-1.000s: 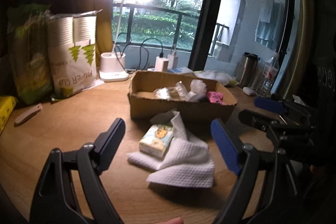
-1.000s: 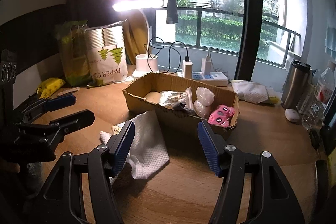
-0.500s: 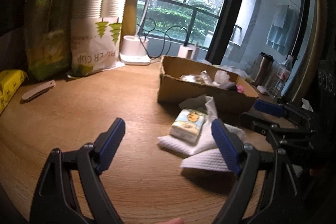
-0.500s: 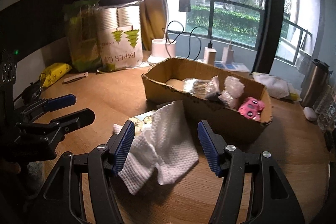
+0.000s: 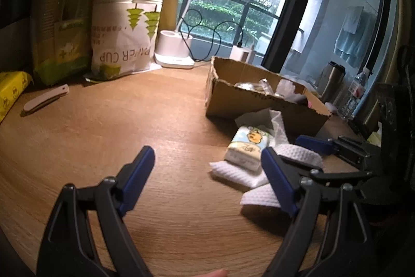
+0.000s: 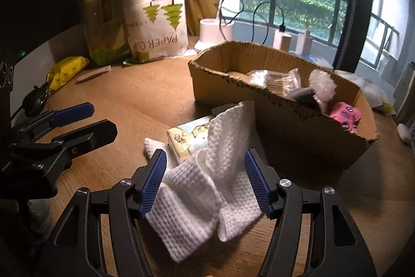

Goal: Organize soft objects
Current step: 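Grasp a white waffle towel with the right gripper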

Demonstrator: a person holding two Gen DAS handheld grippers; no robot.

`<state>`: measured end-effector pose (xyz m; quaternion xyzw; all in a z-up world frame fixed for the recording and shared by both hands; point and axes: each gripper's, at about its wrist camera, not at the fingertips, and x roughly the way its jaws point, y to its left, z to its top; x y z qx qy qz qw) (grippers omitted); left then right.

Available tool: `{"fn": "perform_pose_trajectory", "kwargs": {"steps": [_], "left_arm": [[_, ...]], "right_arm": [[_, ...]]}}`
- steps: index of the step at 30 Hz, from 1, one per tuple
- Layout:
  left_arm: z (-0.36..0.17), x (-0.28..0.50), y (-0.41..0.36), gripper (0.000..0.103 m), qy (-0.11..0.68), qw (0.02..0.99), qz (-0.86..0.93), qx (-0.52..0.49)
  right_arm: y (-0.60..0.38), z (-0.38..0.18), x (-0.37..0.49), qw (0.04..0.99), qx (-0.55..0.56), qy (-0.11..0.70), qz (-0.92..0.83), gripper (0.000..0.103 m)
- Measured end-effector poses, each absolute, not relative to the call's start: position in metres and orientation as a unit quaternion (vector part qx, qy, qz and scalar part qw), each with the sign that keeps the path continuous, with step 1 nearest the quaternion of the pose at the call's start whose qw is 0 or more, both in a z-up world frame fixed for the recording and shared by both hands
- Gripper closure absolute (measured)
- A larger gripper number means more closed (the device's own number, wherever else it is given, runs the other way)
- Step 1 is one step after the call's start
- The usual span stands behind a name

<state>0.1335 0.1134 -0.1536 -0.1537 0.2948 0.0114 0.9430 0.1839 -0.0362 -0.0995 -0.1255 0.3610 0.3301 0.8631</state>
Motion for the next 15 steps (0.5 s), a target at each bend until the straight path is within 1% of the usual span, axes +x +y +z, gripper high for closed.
{"fn": "perform_pose_trajectory", "kwargs": {"steps": [2,3,4,5,6,8,11,15], "left_arm": [[-0.154,0.134,0.113,0.018,0.296,0.943,0.012,-0.153],[-0.153,0.134,0.113,0.018,0.296,0.943,0.013,-0.151],[-0.153,0.134,0.113,0.018,0.295,0.943,0.014,-0.150],[-0.152,0.134,0.113,0.018,0.295,0.944,0.013,-0.150],[-0.152,0.135,0.112,0.018,0.295,0.944,0.014,-0.149],[-0.150,0.135,0.110,0.018,0.295,0.944,0.013,-0.146],[-0.148,0.135,0.106,0.018,0.295,0.945,0.012,-0.141],[-0.142,0.133,0.097,0.018,0.293,0.947,0.011,-0.131]], "right_arm": [[-0.033,-0.101,0.186,0.860,-0.125,0.363,0.335,0.038],[-0.031,-0.102,0.186,0.860,-0.126,0.362,0.337,0.045],[-0.030,-0.102,0.186,0.859,-0.129,0.362,0.339,0.062],[-0.028,-0.103,0.186,0.858,-0.136,0.361,0.339,0.069],[-0.027,-0.103,0.186,0.858,-0.140,0.359,0.340,0.079],[-0.027,-0.103,0.185,0.855,-0.145,0.358,0.346,0.089],[-0.033,-0.097,0.181,0.859,-0.140,0.345,0.350,0.093],[-0.045,-0.082,0.174,0.868,-0.128,0.323,0.354,0.094]]}}
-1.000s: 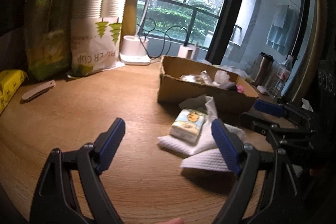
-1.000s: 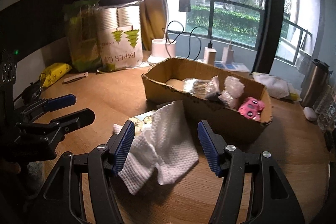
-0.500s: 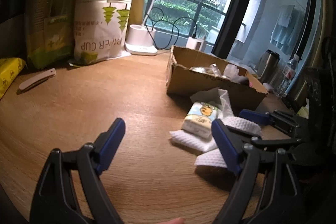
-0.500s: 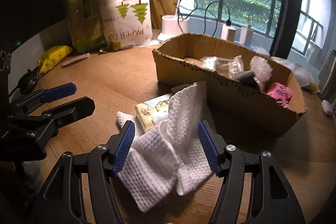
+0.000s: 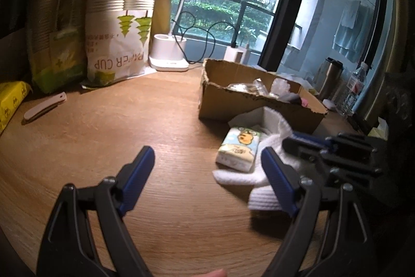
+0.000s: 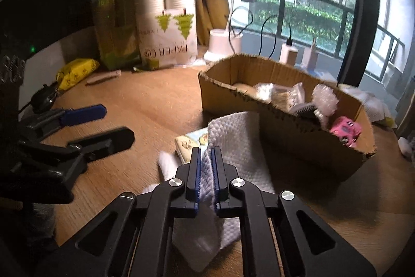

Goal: Organize soft objects
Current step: 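Grasp a white waffle towel with the right gripper, then lift the towel with the right gripper while the left gripper grasps the other white towel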

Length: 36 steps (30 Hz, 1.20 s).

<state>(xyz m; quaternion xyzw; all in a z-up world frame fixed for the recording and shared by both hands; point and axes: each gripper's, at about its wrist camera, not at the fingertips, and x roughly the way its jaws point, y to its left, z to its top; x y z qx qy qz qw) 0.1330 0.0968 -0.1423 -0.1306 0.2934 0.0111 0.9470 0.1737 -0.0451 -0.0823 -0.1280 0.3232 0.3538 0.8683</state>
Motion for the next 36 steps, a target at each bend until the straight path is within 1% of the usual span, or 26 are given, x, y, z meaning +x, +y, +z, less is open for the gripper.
{"fn": "perform_pose_trajectory", "kwargs": {"steps": [8,12,22,29,30,31,32,33,34,36], "left_arm": [[-0.128,0.133,0.073,0.018,0.288,0.952,0.002,-0.106],[-0.124,0.135,0.057,0.018,0.290,0.952,-0.007,-0.095],[-0.126,0.143,0.013,0.018,0.306,0.949,-0.036,-0.064],[-0.132,0.150,0.000,0.018,0.320,0.945,-0.044,-0.055],[-0.132,0.150,-0.001,0.018,0.321,0.945,-0.044,-0.054],[-0.132,0.151,-0.002,0.018,0.321,0.944,-0.044,-0.053],[-0.132,0.151,-0.003,0.018,0.321,0.944,-0.044,-0.053],[-0.132,0.150,-0.003,0.018,0.321,0.945,-0.044,-0.053],[-0.131,0.150,-0.003,0.018,0.321,0.945,-0.044,-0.053],[-0.131,0.151,-0.003,0.018,0.321,0.945,-0.044,-0.051]], "right_arm": [[-0.085,-0.043,0.157,0.893,-0.100,0.271,0.346,0.094],[-0.111,-0.035,0.155,0.905,-0.085,0.259,0.328,0.094],[-0.179,-0.047,0.157,0.923,-0.055,0.272,0.267,0.094],[-0.215,-0.060,0.160,0.928,-0.035,0.290,0.233,0.093],[-0.216,-0.062,0.161,0.927,-0.034,0.293,0.232,0.091],[-0.216,-0.064,0.162,0.926,-0.035,0.296,0.230,0.081],[-0.216,-0.068,0.165,0.926,-0.040,0.303,0.223,0.062],[-0.215,-0.072,0.167,0.925,-0.046,0.310,0.215,0.055],[-0.214,-0.077,0.170,0.926,-0.053,0.315,0.203,0.051],[-0.214,-0.083,0.173,0.925,-0.056,0.322,0.195,0.051]]}}
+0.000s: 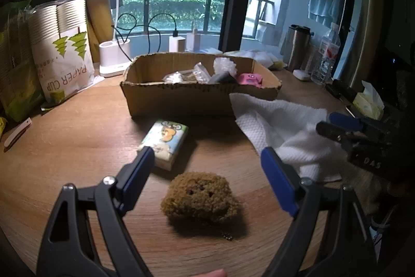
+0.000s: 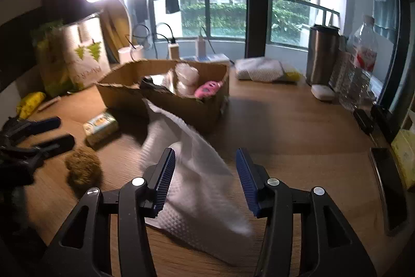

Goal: Organize soft objects
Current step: 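Lift the towel with the right gripper while the left gripper grasps the other white towel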

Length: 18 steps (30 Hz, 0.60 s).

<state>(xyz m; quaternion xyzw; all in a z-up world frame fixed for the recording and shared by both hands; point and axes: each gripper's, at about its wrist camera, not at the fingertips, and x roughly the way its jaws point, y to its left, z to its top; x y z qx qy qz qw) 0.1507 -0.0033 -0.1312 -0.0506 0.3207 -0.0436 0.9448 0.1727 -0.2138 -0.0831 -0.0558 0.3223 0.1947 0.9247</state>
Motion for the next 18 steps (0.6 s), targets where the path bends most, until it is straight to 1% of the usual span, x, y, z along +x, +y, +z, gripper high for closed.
{"fn": "perform_pose_trajectory", "kwargs": {"steps": [2,9,11,16,18], "left_arm": [[-0.132,0.152,-0.003,0.018,0.323,0.944,-0.043,-0.050],[-0.133,0.155,-0.015,0.018,0.327,0.943,-0.054,-0.044],[-0.132,0.156,-0.019,0.018,0.327,0.943,-0.058,-0.041],[-0.130,0.157,-0.028,0.018,0.327,0.942,-0.062,-0.034],[-0.129,0.157,-0.031,0.018,0.327,0.942,-0.063,-0.032]], "right_arm": [[-0.215,-0.088,0.175,0.923,-0.054,0.330,0.192,0.046],[-0.219,-0.095,0.174,0.918,-0.054,0.341,0.194,0.044],[-0.217,-0.099,0.175,0.912,-0.060,0.353,0.200,0.040],[-0.206,-0.122,0.177,0.891,-0.091,0.395,0.207,0.040],[-0.203,-0.122,0.174,0.892,-0.104,0.389,0.206,0.040]]}}
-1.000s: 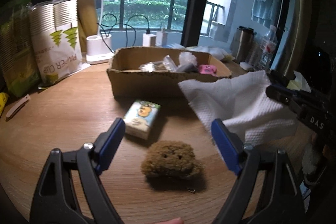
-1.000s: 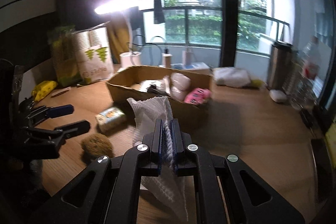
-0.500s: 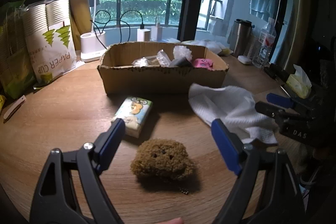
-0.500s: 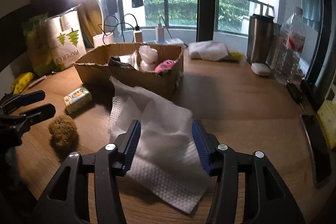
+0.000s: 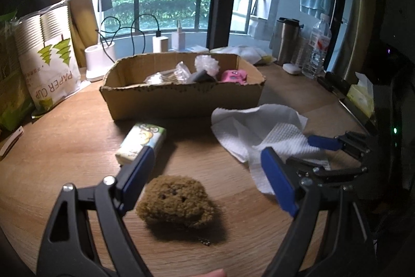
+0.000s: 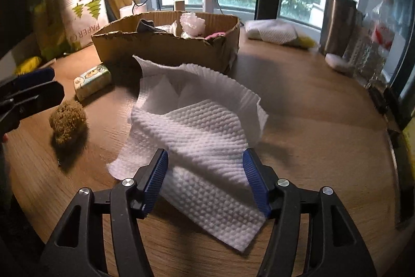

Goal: Organize soft objects
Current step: 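Lift the towel with the right gripper while the left gripper grasps the other white towel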

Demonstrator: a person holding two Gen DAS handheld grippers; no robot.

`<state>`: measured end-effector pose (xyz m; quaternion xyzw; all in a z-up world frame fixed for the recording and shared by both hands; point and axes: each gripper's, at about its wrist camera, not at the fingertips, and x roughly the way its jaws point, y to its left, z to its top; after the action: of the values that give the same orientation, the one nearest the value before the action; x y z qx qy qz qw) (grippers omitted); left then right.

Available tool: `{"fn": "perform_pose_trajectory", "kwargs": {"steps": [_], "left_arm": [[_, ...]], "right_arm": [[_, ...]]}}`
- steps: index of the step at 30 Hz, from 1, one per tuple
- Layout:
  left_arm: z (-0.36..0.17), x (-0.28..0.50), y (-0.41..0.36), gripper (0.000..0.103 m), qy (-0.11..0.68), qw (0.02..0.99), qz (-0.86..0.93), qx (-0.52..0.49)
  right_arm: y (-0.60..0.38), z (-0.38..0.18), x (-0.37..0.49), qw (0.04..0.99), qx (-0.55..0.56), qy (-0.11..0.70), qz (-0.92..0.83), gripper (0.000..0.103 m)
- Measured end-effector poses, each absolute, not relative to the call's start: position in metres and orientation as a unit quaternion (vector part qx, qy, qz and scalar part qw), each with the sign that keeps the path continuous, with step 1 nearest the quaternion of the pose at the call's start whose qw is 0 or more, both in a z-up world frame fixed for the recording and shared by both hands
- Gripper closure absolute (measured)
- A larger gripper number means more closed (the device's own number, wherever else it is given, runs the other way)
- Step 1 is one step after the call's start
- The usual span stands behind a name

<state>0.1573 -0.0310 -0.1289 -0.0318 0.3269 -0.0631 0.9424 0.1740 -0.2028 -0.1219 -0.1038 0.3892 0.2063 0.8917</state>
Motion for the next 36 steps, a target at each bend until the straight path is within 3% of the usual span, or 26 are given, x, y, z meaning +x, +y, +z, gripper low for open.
{"fn": "perform_pose_trajectory", "kwargs": {"steps": [1,2,3,4,17,36], "left_arm": [[-0.128,0.157,-0.032,0.018,0.326,0.943,-0.063,-0.031],[-0.127,0.157,-0.033,0.018,0.326,0.943,-0.064,-0.030],[-0.126,0.157,-0.034,0.018,0.325,0.943,-0.064,-0.028],[-0.125,0.156,-0.035,0.018,0.324,0.944,-0.064,-0.027],[-0.117,0.156,-0.058,0.018,0.318,0.945,-0.075,-0.012],[-0.149,0.213,-0.159,0.018,0.373,0.915,-0.148,0.050]], "right_arm": [[-0.201,-0.123,0.172,0.891,-0.112,0.388,0.209,0.049],[-0.199,-0.124,0.172,0.888,-0.119,0.392,0.210,0.077],[-0.197,-0.127,0.172,0.885,-0.128,0.395,0.211,0.087],[-0.197,-0.126,0.171,0.886,-0.129,0.392,0.210,0.089],[-0.248,-0.052,0.142,0.923,0.004,0.260,0.283,0.090],[-0.291,-0.091,0.167,0.906,0.023,0.323,0.274,0.090]]}}
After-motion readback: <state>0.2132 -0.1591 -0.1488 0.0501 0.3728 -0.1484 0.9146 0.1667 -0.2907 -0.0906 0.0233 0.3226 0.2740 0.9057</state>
